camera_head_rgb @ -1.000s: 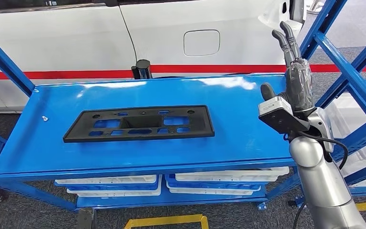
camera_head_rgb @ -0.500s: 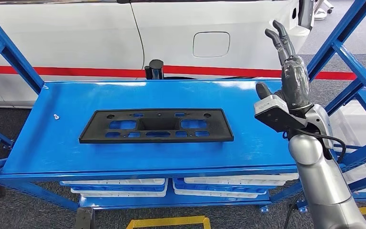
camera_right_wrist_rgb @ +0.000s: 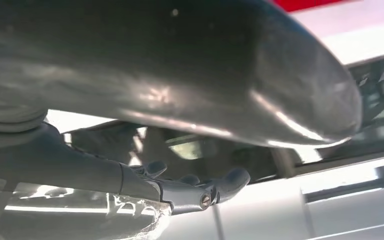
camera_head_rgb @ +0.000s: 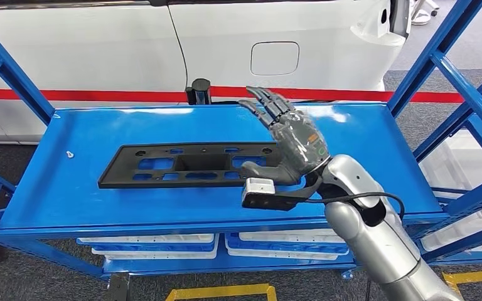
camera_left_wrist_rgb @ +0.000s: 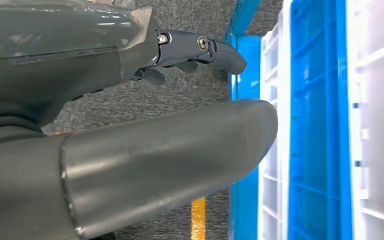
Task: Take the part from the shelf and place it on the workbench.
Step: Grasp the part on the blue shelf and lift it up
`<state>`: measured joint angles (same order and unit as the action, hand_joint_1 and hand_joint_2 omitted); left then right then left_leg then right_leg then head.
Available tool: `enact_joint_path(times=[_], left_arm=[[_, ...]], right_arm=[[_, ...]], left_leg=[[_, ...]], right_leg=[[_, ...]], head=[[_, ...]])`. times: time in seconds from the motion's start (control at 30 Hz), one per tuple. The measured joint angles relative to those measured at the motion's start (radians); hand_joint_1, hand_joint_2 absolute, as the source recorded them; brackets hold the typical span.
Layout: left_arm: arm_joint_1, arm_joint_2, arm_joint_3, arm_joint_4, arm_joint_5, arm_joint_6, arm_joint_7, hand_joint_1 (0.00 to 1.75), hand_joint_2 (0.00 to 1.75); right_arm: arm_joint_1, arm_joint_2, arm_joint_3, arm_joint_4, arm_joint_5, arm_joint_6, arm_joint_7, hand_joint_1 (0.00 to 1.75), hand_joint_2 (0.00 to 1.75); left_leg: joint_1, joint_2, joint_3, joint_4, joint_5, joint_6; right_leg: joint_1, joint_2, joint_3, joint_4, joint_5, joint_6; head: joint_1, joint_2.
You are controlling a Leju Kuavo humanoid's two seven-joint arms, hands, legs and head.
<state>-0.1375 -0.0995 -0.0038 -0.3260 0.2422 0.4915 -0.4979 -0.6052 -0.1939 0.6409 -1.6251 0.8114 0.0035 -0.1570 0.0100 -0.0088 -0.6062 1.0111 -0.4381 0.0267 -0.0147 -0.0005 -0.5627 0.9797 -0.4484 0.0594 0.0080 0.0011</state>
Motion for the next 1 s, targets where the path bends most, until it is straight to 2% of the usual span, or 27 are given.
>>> enact_joint_path(times=[0.17,0.33,0.6,0.83,0.97,1.0], left_arm=[[0.004,0.000,0.008,0.027,0.036,-0.001,0.084,0.00,0.00],[0.021,0.001,0.030,0.051,0.056,0.015,0.124,0.00,0.00],[0.034,0.000,0.057,0.068,0.071,0.037,0.153,0.00,0.00],[0.032,-0.008,0.058,0.068,0.059,0.050,0.160,0.00,0.00],[0.031,-0.009,0.058,0.068,0.053,0.050,0.160,0.00,0.00],[0.031,-0.009,0.058,0.068,0.052,0.050,0.160,0.00,0.00]], right_arm=[[0.011,-0.009,0.076,-0.029,-0.015,0.072,0.022,0.00,0.00],[0.024,-0.037,0.144,-0.050,-0.085,0.111,0.059,0.00,0.00],[0.039,-0.063,0.200,-0.057,-0.123,0.112,0.096,0.00,0.00],[0.039,-0.044,0.240,0.002,-0.078,0.084,0.110,0.00,0.00],[0.035,-0.034,0.253,0.029,-0.046,0.060,0.113,0.00,1.75],[0.033,-0.028,0.256,0.041,-0.033,0.048,0.117,0.00,1.75]], left_leg=[[0.002,0.001,0.000,0.000,-0.001,-0.001],[0.002,0.001,0.000,0.000,-0.001,-0.001],[0.002,0.001,0.000,0.000,-0.001,-0.002],[0.002,0.001,0.000,0.000,0.000,-0.002],[0.002,0.001,0.000,0.000,0.000,-0.002],[0.002,0.001,0.000,0.000,0.000,-0.002]], right_leg=[[0.002,0.000,-0.001,0.001,0.000,0.000],[0.002,0.000,-0.001,0.001,-0.001,-0.001],[0.002,0.000,-0.001,0.001,-0.001,-0.001],[0.002,0.000,-0.001,0.001,-0.001,-0.001],[0.002,0.000,-0.001,0.001,-0.001,-0.001],[0.002,0.000,-0.001,0.001,-0.001,-0.001]], head=[[0.000,0.000],[0.000,0.000],[0.000,0.000],[0.000,0.000],[0.000,0.000],[0.000,0.000]])
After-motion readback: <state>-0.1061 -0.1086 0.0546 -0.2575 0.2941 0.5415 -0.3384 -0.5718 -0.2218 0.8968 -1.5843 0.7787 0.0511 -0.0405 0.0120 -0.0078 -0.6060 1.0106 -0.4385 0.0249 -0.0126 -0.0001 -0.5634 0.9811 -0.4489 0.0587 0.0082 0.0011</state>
